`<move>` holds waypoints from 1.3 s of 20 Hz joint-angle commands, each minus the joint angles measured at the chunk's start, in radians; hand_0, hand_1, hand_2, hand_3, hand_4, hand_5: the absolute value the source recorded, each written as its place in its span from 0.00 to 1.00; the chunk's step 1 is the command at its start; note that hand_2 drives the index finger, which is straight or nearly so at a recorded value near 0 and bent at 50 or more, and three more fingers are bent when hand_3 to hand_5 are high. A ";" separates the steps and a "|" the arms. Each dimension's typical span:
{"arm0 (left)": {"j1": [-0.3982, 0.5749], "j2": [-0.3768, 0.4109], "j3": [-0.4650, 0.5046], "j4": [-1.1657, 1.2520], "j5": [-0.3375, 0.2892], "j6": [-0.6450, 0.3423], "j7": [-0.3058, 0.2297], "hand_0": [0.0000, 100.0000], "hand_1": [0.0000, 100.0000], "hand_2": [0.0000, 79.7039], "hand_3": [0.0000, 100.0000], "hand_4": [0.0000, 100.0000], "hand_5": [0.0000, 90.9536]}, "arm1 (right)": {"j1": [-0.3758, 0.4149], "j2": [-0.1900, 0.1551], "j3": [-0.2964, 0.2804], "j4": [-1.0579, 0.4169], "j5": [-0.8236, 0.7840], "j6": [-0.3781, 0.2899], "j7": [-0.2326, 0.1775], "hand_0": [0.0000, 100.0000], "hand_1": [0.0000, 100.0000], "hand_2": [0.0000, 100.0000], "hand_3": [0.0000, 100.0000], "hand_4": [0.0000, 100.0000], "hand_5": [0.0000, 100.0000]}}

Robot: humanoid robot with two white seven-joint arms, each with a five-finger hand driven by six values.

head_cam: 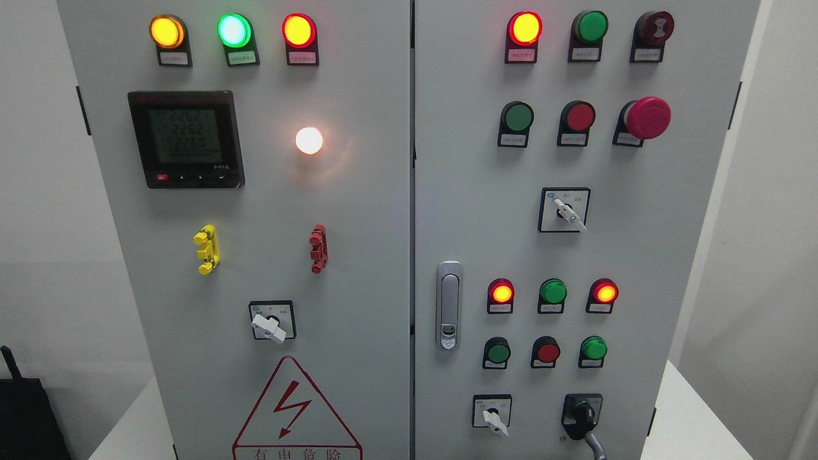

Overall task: Trip black knob to open circuit
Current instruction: 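Twist the black knob with the right hand to trip it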

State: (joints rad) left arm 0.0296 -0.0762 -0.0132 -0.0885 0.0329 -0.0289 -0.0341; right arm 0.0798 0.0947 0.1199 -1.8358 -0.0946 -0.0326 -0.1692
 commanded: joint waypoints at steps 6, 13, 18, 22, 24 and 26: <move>0.000 0.000 0.001 0.001 0.002 0.001 0.000 0.12 0.39 0.00 0.00 0.00 0.00 | -0.031 0.014 0.055 -0.028 0.012 -0.001 0.025 0.96 0.98 0.00 1.00 1.00 0.92; 0.000 0.000 0.001 0.001 0.002 0.001 0.000 0.12 0.39 0.00 0.00 0.00 0.00 | -0.038 0.016 0.060 -0.028 0.012 -0.001 0.025 0.96 0.99 0.00 1.00 1.00 0.92; 0.000 0.000 0.001 0.001 0.002 0.000 0.000 0.12 0.39 0.00 0.00 0.00 0.00 | -0.044 0.016 0.061 -0.028 0.012 -0.001 0.025 0.96 0.99 0.00 1.00 1.00 0.92; 0.000 0.000 0.001 0.001 0.002 0.001 0.000 0.12 0.39 0.00 0.00 0.00 0.00 | -0.046 0.017 0.061 -0.028 0.010 -0.001 0.026 0.96 0.99 0.00 1.00 1.00 0.92; 0.000 0.000 0.001 0.001 0.002 0.001 0.000 0.12 0.39 0.00 0.00 0.00 0.00 | -0.049 0.017 0.063 -0.028 0.010 -0.001 0.026 0.96 0.99 0.00 1.00 1.00 0.92; 0.000 0.000 0.001 0.001 0.002 0.000 0.000 0.12 0.39 0.00 0.00 0.00 0.00 | -0.054 0.022 0.063 -0.028 0.010 0.000 0.026 0.96 0.99 0.00 1.00 1.00 0.92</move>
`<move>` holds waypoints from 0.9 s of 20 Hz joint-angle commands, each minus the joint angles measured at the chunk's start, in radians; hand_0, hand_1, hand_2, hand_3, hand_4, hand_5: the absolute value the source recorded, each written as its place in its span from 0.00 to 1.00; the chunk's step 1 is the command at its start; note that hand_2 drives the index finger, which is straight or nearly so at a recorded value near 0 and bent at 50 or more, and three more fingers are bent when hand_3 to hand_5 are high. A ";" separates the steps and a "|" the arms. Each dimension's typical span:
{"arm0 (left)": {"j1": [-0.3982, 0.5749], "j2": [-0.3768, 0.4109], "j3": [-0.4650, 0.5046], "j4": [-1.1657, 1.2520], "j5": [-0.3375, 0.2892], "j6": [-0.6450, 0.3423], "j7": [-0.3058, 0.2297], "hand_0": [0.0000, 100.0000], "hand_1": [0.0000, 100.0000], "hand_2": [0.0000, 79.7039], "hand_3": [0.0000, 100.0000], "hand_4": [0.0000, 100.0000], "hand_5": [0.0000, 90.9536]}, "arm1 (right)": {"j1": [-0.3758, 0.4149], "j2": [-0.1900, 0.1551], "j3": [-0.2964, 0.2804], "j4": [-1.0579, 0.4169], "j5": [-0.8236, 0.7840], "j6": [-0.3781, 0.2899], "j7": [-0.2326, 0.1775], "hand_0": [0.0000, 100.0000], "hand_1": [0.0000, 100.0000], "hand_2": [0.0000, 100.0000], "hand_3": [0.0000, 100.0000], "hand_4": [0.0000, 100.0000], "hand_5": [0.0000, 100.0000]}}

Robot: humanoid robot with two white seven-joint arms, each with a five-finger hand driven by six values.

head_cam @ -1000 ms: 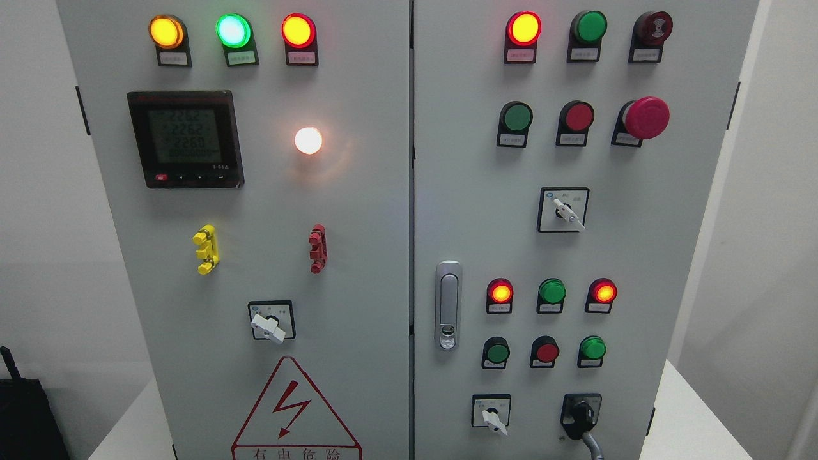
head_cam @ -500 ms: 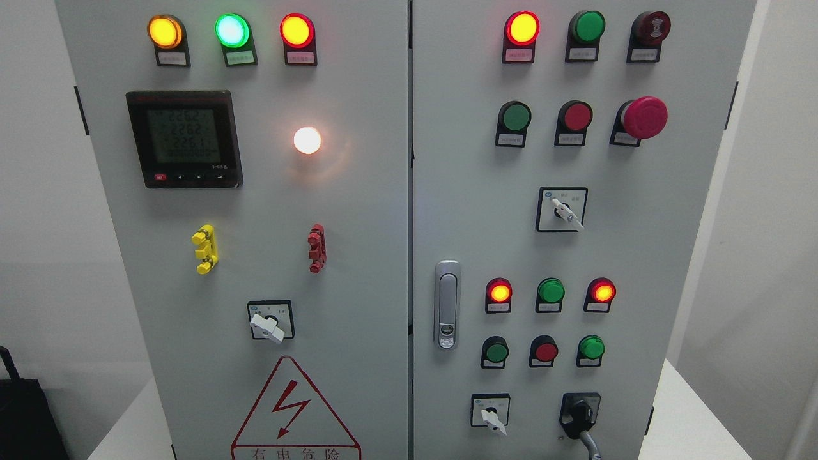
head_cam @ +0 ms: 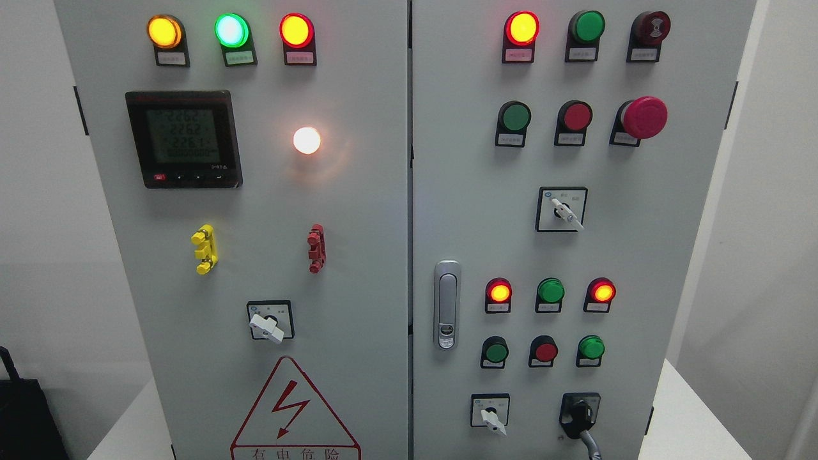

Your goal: Trip black knob to open circuit

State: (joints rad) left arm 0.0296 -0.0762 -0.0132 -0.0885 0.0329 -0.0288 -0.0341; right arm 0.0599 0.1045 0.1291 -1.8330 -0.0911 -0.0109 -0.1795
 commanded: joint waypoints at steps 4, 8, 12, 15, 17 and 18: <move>0.000 -0.001 0.001 0.001 0.002 0.001 0.000 0.12 0.39 0.00 0.00 0.00 0.00 | -0.040 0.017 0.056 -0.031 0.007 -0.021 0.037 0.96 0.99 0.00 1.00 1.00 0.92; 0.000 -0.001 0.001 0.001 0.002 0.001 0.000 0.12 0.39 0.00 0.00 0.00 0.00 | -0.040 0.017 0.064 -0.031 0.007 -0.021 0.037 0.96 0.99 0.00 1.00 1.00 0.92; 0.000 -0.001 0.001 0.001 0.002 0.000 0.000 0.12 0.39 0.00 0.00 0.00 0.00 | -0.042 0.015 0.064 -0.031 0.007 -0.023 0.035 0.96 0.99 0.00 1.00 1.00 0.91; 0.000 -0.001 0.001 0.001 0.002 0.001 0.000 0.12 0.39 0.00 0.00 0.00 0.00 | -0.040 0.015 0.064 -0.031 0.007 -0.023 0.035 0.96 0.99 0.00 1.00 1.00 0.91; -0.002 -0.001 0.001 0.001 0.002 0.001 0.000 0.12 0.39 0.00 0.00 0.00 0.00 | -0.038 0.015 0.064 -0.031 0.007 -0.023 0.035 0.96 0.99 0.00 1.00 1.00 0.91; 0.000 -0.001 0.001 0.001 0.002 0.001 0.000 0.12 0.39 0.00 0.00 0.00 0.00 | -0.037 0.015 0.064 -0.031 0.007 -0.023 0.035 0.96 0.99 0.00 1.00 1.00 0.91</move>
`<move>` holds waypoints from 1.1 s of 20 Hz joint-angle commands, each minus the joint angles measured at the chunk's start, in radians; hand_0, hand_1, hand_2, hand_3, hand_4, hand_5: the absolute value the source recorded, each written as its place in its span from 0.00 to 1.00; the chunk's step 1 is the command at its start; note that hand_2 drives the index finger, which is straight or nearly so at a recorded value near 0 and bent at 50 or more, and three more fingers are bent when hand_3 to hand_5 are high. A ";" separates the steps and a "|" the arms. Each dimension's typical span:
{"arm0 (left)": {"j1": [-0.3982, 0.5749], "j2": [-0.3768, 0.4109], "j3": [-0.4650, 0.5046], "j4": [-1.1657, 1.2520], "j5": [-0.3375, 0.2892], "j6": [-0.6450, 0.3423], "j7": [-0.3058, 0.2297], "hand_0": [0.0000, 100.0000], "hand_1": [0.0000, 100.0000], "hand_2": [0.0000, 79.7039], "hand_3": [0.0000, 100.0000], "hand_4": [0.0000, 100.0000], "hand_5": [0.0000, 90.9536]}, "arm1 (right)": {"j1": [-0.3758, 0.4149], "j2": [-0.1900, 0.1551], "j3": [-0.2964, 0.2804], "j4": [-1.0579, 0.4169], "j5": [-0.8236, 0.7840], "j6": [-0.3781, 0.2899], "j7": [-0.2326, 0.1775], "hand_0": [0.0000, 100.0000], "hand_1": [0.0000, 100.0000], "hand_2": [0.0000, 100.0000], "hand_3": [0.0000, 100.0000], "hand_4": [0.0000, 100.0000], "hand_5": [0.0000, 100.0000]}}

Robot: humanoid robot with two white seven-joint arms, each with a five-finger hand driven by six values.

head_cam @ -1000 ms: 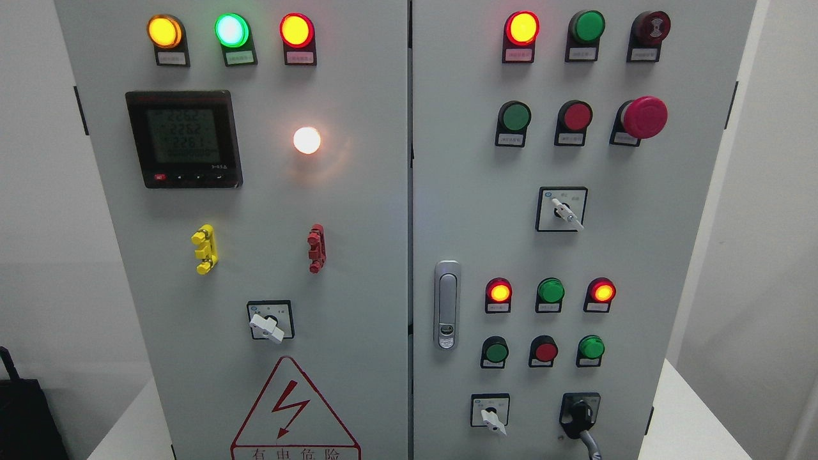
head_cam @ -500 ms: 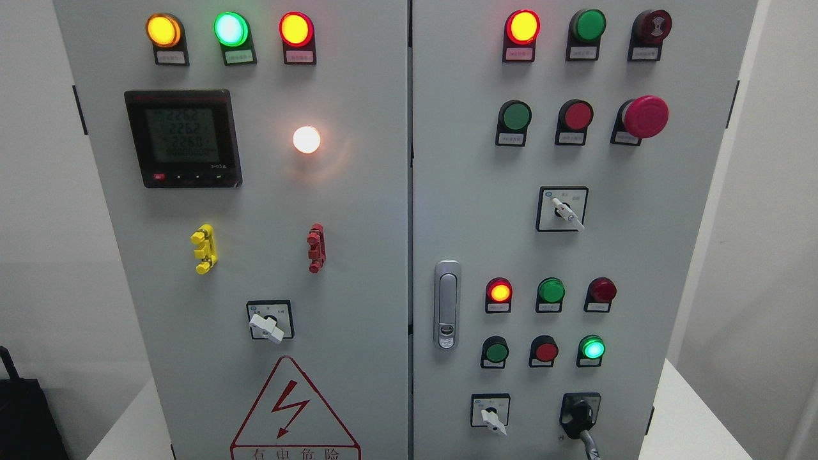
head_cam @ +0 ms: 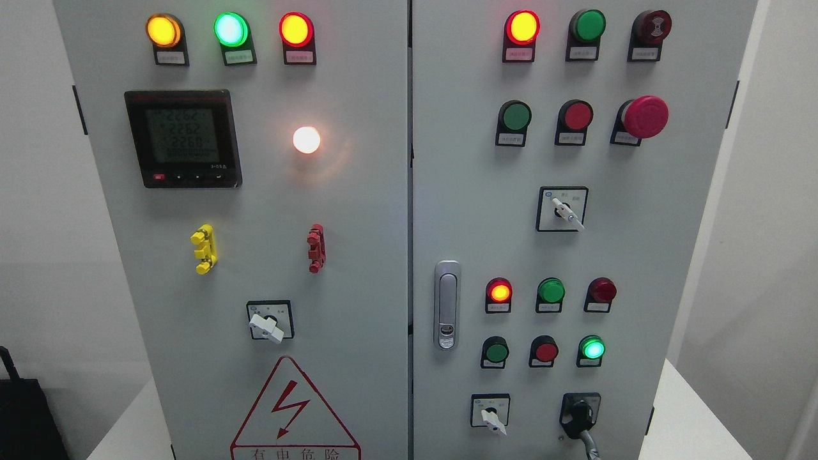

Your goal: Trip black knob to open circuit

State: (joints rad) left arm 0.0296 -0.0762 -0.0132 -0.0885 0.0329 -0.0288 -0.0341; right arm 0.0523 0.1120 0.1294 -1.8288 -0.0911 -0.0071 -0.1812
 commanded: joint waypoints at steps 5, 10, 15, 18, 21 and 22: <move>0.000 0.000 0.001 0.001 0.002 0.000 0.000 0.12 0.39 0.00 0.00 0.00 0.00 | -0.023 0.008 0.059 -0.035 0.007 -0.030 0.035 0.96 1.00 0.00 1.00 1.00 0.91; 0.000 0.000 0.001 0.001 0.002 0.000 0.000 0.12 0.39 0.00 0.00 0.00 0.00 | -0.019 -0.002 0.049 -0.035 0.007 -0.036 0.035 0.97 1.00 0.00 1.00 1.00 0.91; 0.000 0.000 0.001 0.001 0.002 0.001 0.000 0.12 0.39 0.00 0.00 0.00 0.00 | -0.017 -0.005 0.035 -0.035 0.007 -0.037 0.035 0.97 1.00 0.00 1.00 1.00 0.91; 0.000 0.000 0.001 0.001 0.002 0.001 0.000 0.12 0.39 0.00 0.00 0.00 0.00 | -0.015 -0.009 0.032 -0.038 0.005 -0.037 0.034 0.97 1.00 0.00 1.00 1.00 0.91; -0.002 0.000 0.001 0.001 0.002 0.001 0.000 0.12 0.39 0.00 0.00 0.00 0.00 | -0.014 -0.011 0.021 -0.038 0.005 -0.039 0.034 0.97 1.00 0.00 1.00 1.00 0.91; 0.000 0.000 0.001 0.001 0.002 0.001 0.000 0.12 0.39 0.00 0.00 0.00 0.00 | -0.009 -0.012 0.018 -0.038 0.005 -0.039 0.034 0.97 1.00 0.00 1.00 1.00 0.91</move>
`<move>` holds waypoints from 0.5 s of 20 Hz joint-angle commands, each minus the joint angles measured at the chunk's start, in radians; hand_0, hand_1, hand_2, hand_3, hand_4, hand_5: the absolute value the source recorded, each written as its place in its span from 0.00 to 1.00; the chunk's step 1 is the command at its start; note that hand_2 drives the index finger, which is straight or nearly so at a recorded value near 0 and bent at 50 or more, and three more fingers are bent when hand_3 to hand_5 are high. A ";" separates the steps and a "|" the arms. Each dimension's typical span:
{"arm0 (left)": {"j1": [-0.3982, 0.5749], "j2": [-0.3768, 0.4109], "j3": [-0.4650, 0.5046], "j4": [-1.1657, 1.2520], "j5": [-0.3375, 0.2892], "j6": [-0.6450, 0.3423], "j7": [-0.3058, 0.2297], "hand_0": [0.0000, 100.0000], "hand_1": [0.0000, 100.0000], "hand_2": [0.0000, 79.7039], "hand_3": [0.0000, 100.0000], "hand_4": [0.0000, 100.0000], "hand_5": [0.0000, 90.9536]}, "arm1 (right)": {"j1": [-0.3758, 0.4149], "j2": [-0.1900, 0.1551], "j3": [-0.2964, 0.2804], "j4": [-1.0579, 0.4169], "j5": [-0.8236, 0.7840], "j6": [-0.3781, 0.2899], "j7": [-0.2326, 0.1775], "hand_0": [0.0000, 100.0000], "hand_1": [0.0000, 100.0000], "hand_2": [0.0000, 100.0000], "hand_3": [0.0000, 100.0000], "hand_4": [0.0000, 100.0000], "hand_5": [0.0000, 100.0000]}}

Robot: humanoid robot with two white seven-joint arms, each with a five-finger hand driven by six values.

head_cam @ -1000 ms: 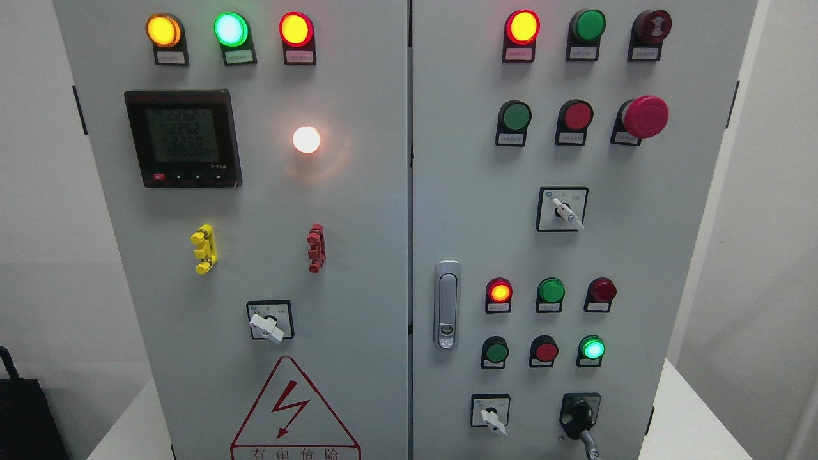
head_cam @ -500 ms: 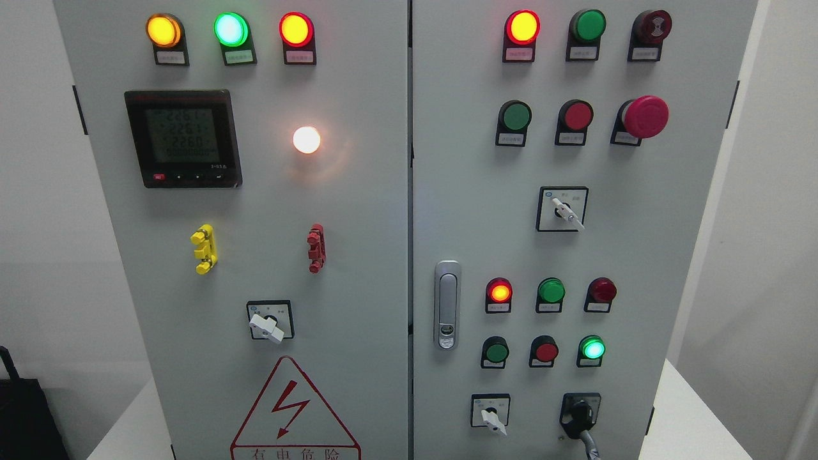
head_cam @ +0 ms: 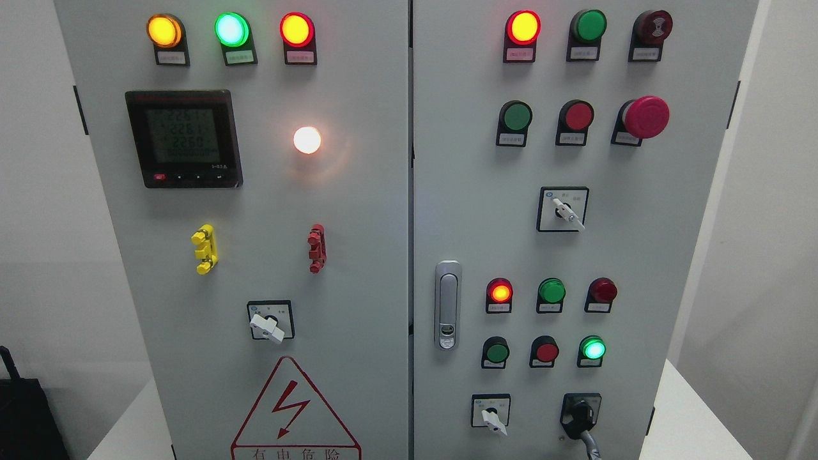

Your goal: Trip black knob to open circuit

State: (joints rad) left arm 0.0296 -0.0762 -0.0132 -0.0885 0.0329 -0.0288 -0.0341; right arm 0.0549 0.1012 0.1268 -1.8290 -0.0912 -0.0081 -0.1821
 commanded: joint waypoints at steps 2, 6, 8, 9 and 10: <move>0.000 0.000 0.001 0.001 0.002 0.001 0.000 0.12 0.39 0.00 0.00 0.00 0.00 | -0.010 -0.001 0.017 -0.038 0.004 -0.038 0.035 0.97 1.00 0.00 1.00 1.00 0.91; 0.000 0.000 0.001 0.001 0.002 0.000 0.000 0.12 0.39 0.00 0.00 0.00 0.00 | -0.009 -0.011 0.017 -0.039 0.004 -0.038 0.035 0.97 1.00 0.00 1.00 1.00 0.91; 0.000 -0.002 0.001 0.001 0.002 0.001 0.000 0.12 0.39 0.00 0.00 0.00 0.00 | -0.009 -0.011 0.017 -0.041 0.004 -0.038 0.035 0.98 1.00 0.00 1.00 1.00 0.91; -0.002 0.000 0.001 0.001 0.002 0.001 0.000 0.12 0.39 0.00 0.00 0.00 0.00 | -0.009 -0.011 0.017 -0.041 0.004 -0.038 0.035 0.98 1.00 0.00 1.00 1.00 0.91; 0.000 0.000 0.001 0.001 0.002 0.001 0.000 0.12 0.39 0.00 0.00 0.00 0.00 | -0.009 -0.011 0.017 -0.041 0.004 -0.038 0.033 0.98 1.00 0.00 1.00 1.00 0.91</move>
State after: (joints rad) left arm 0.0296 -0.0762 -0.0132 -0.0885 0.0329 -0.0288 -0.0341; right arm 0.0576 0.0925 0.1249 -1.8291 -0.0914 -0.0118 -0.1835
